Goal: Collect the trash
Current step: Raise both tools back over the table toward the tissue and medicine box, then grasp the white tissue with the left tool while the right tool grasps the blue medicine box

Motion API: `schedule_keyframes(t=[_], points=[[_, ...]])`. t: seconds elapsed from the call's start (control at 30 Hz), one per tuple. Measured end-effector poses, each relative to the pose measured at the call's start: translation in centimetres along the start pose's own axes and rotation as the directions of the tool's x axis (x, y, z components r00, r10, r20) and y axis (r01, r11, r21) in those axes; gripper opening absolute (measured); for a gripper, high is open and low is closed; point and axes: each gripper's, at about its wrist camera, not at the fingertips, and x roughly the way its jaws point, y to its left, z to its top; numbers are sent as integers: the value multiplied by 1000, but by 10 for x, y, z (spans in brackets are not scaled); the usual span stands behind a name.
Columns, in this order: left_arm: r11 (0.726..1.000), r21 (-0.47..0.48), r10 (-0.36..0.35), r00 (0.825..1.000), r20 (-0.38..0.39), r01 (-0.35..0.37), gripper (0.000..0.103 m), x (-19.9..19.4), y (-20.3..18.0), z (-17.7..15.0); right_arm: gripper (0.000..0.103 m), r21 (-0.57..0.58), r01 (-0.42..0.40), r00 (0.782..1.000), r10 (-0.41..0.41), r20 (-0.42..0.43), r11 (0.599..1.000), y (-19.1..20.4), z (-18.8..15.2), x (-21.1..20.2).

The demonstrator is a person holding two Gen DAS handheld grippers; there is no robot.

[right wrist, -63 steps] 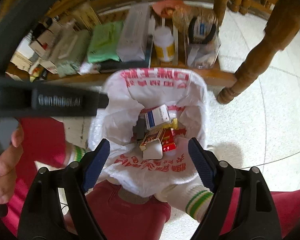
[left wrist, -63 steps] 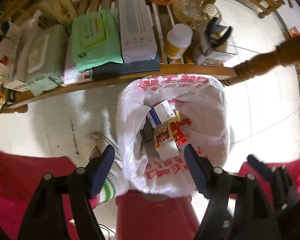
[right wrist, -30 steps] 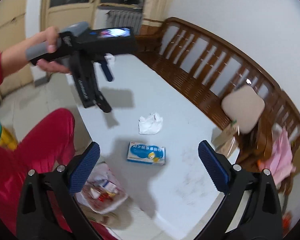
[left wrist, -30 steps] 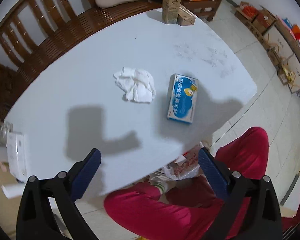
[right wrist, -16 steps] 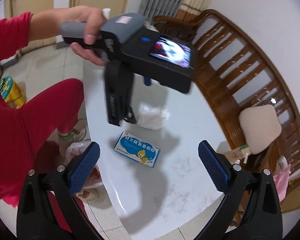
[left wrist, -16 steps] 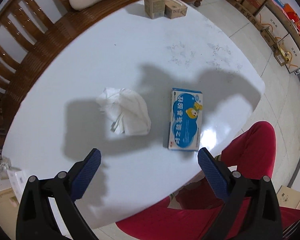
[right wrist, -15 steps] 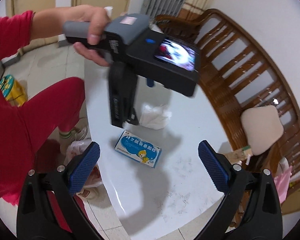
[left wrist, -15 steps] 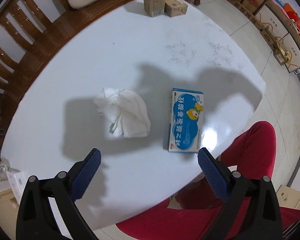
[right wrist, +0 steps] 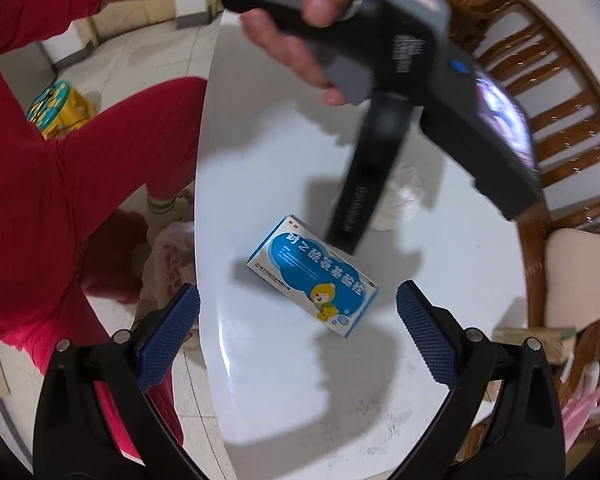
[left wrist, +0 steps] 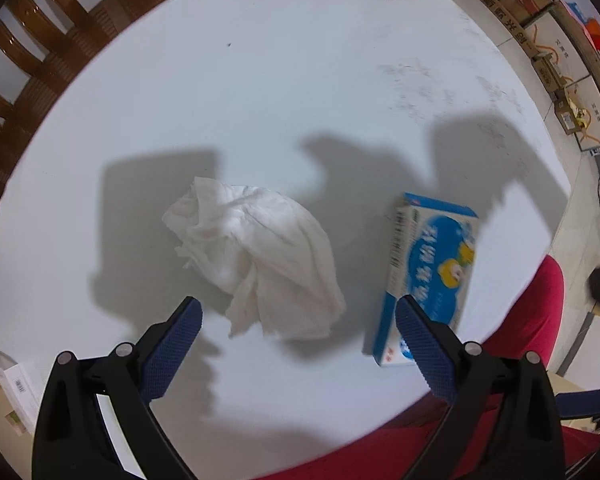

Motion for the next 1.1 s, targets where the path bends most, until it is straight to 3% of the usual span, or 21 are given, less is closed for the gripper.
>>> schedule_keyframes(t=[0.4, 0.77, 0.97, 1.1], points=[[997, -46, -66, 997, -40, 64, 95, 36, 37, 15, 96, -122, -64, 994, 52, -97, 990, -10, 4, 73], [998, -8, -62, 998, 0, 62, 95, 37, 46, 21, 95, -182, -106, 985, 79, -154, 978, -12, 3, 118], [998, -19, -54, 998, 38, 54, 94, 34, 41, 13, 93, -68, -142, 981, 131, -140, 988, -20, 1, 125], [1000, -16, -7, 998, 66, 8, 82, 30, 31, -2, 93, 88, -129, 978, 142, -155, 988, -26, -1, 128]])
